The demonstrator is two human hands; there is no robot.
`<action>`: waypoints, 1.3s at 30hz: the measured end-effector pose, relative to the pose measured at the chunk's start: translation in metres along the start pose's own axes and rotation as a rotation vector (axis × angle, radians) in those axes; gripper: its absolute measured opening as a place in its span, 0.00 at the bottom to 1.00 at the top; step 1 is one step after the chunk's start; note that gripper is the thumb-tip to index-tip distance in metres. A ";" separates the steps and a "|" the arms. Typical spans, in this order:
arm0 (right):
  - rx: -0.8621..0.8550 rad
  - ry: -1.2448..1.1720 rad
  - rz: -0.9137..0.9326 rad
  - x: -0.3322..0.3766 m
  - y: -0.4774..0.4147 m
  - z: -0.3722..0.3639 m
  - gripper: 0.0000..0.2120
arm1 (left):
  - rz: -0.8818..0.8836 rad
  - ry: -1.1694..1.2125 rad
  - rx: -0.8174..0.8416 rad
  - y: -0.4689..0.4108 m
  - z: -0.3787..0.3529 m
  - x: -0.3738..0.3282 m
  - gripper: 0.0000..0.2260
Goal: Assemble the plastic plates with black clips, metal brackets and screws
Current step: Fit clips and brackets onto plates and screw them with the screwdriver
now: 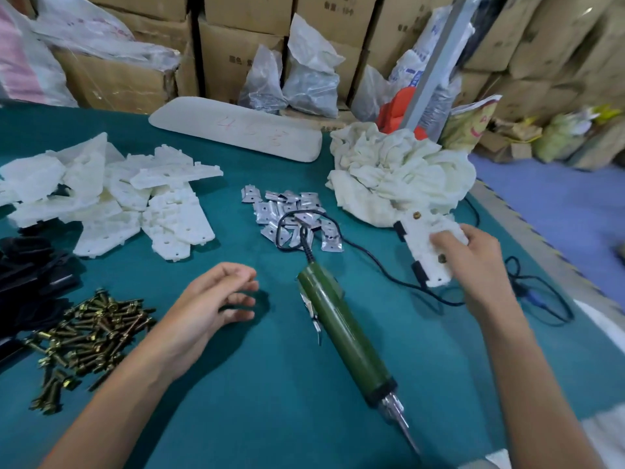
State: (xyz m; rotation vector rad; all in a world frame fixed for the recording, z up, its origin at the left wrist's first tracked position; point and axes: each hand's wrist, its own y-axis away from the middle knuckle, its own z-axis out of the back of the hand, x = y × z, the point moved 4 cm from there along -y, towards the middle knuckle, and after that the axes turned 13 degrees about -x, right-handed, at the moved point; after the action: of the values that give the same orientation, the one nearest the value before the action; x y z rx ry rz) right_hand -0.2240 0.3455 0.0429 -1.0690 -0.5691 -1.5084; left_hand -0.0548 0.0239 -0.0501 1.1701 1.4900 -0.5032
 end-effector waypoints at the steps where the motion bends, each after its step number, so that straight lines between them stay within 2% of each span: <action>1: -0.029 0.079 -0.029 -0.011 -0.017 0.005 0.19 | -0.002 -0.018 0.001 -0.001 -0.001 0.001 0.12; 4: -0.031 0.218 -0.102 -0.036 -0.056 0.008 0.12 | -0.005 -0.016 0.006 -0.002 -0.001 0.001 0.10; 6: 0.008 0.244 -0.128 -0.050 -0.074 0.001 0.10 | 0.008 0.006 0.005 -0.003 0.001 0.002 0.09; 8: 0.032 0.200 -0.188 -0.063 -0.087 -0.006 0.04 | 0.017 0.037 -0.003 -0.004 0.002 0.003 0.12; 10: 0.047 0.107 -0.265 -0.074 -0.093 -0.011 0.03 | 0.022 0.042 -0.009 -0.005 0.003 0.004 0.13; 15: 0.023 0.273 -0.267 -0.089 -0.100 -0.004 0.11 | 0.030 0.038 -0.014 -0.005 0.001 0.004 0.11; 17: 0.030 0.550 -0.181 -0.082 -0.097 0.002 0.13 | 0.029 0.013 -0.024 -0.004 0.000 0.004 0.09; 19: -0.010 0.783 0.000 -0.060 -0.084 0.005 0.23 | 0.015 -0.043 -0.042 -0.002 -0.002 0.005 0.06; 20: -0.040 0.739 0.084 -0.046 -0.069 0.003 0.27 | -0.008 -0.087 -0.062 -0.002 -0.003 0.005 0.05; 22: 0.001 0.468 0.228 -0.018 -0.022 -0.007 0.26 | -0.146 -0.226 -0.140 -0.003 -0.002 0.000 0.06; 24: 0.253 0.339 0.337 -0.002 0.045 -0.022 0.29 | -0.392 -0.445 -0.278 -0.009 0.004 -0.013 0.05; 26: 0.534 0.414 0.384 0.000 0.108 -0.039 0.38 | -0.614 -0.735 -0.446 -0.018 0.013 -0.032 0.04; 28: 0.620 0.497 0.443 -0.008 0.141 -0.051 0.46 | -0.707 -0.997 -0.558 -0.034 0.024 -0.046 0.12; 31: 0.563 0.433 0.371 -0.014 0.140 -0.051 0.47 | -0.580 -1.309 -0.563 -0.062 0.039 -0.053 0.31; 33: 0.532 0.398 0.324 -0.013 0.129 -0.045 0.47 | -0.481 -1.431 -0.540 -0.076 0.044 -0.052 0.37; 35: 0.467 0.442 0.329 -0.014 0.114 -0.035 0.47 | -0.484 -1.490 -0.557 -0.083 0.047 -0.055 0.35; 37: 0.396 0.482 0.326 -0.020 0.096 -0.026 0.47 | -0.584 -1.519 -0.583 -0.084 0.048 -0.061 0.28; 39: 0.351 0.509 0.290 -0.032 0.080 -0.019 0.46 | -0.677 -1.445 -0.579 -0.081 0.048 -0.065 0.22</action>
State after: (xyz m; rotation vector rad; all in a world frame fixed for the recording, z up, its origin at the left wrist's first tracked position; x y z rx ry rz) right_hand -0.1554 0.3273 -0.0101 -0.4458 -0.2877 -1.2955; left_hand -0.1085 -0.0752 -0.0277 -0.2964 0.5602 -0.9804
